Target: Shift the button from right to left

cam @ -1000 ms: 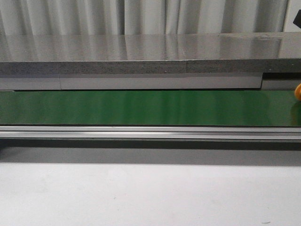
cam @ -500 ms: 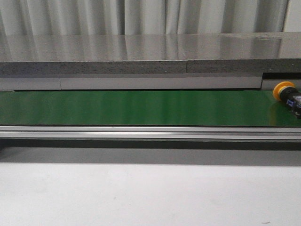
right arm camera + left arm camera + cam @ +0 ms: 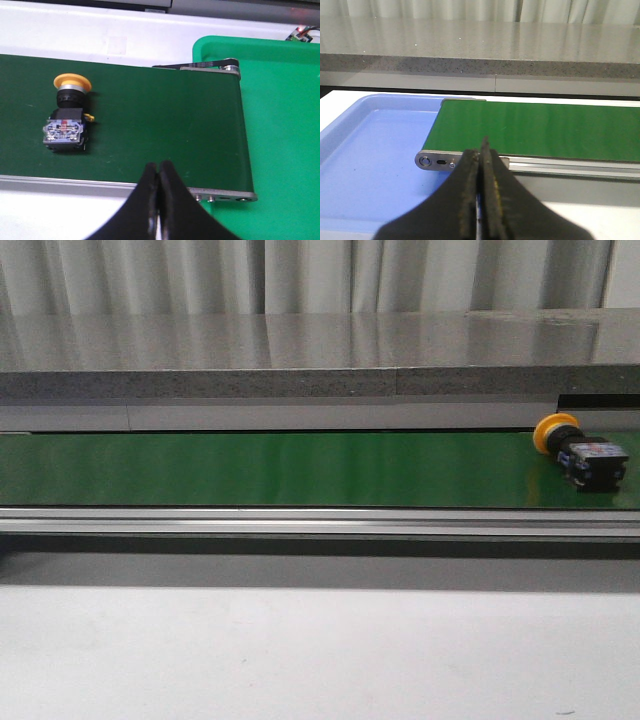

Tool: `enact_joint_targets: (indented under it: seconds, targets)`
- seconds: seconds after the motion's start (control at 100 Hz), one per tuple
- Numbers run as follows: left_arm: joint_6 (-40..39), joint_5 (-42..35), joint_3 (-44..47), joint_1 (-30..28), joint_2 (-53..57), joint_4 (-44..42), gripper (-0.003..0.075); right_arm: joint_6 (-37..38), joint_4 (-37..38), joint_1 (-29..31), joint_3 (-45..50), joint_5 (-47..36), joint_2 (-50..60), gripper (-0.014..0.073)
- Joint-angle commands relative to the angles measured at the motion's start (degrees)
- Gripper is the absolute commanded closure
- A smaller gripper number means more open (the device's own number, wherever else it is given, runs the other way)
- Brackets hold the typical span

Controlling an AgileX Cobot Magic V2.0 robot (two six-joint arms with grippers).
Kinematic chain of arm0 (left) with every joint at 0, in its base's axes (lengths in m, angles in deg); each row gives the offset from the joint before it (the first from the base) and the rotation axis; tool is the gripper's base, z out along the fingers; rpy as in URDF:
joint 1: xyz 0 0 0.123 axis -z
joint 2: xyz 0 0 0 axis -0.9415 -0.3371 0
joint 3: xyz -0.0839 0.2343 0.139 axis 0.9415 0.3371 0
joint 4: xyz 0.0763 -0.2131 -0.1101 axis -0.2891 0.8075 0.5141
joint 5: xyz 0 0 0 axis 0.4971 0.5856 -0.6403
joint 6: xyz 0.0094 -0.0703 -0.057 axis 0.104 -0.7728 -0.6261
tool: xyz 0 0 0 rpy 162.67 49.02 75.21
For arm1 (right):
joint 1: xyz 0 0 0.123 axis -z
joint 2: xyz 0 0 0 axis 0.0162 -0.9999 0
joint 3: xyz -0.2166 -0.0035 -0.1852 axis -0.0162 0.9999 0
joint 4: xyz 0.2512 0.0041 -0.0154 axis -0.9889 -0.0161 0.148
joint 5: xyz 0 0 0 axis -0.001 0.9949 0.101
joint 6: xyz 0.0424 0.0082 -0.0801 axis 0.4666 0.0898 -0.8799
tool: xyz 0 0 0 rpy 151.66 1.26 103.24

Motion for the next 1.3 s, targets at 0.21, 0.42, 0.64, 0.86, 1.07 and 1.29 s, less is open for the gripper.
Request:
enact_joint_targets:
  seconds: [0.21, 0.42, 0.64, 0.86, 1.07, 1.29]
  targets:
    - [-0.35, -4.26, 2.64, -0.11, 1.81, 0.00, 0.0741, 0.12, -0.44, 0.24, 8.75, -13.09, 13.03, 0.0662]
    - [-0.35, -4.26, 2.64, -0.11, 1.81, 0.00, 0.0741, 0.12, -0.44, 0.24, 15.46, -18.06, 22.47, 0.0662]
    - [-0.35, -4.26, 2.64, -0.11, 1.81, 0.00, 0.0741, 0.12, -0.44, 0.24, 20.92, -18.37, 32.61, 0.0662]
    - [-0.35, -4.26, 2.64, -0.11, 1.81, 0.00, 0.0741, 0.12, -0.44, 0.24, 25.78, -19.00, 42.56, 0.0662]
    - [-0.35, -4.26, 2.64, -0.11, 1.81, 0.00, 0.0741, 0.12, -0.44, 0.24, 30.80, -21.57, 51.48, 0.0662]
    - [-0.35, -4.26, 2.64, -0.11, 1.81, 0.00, 0.0741, 0.12, -0.44, 0.24, 32.15, -24.76, 51.32, 0.0662]
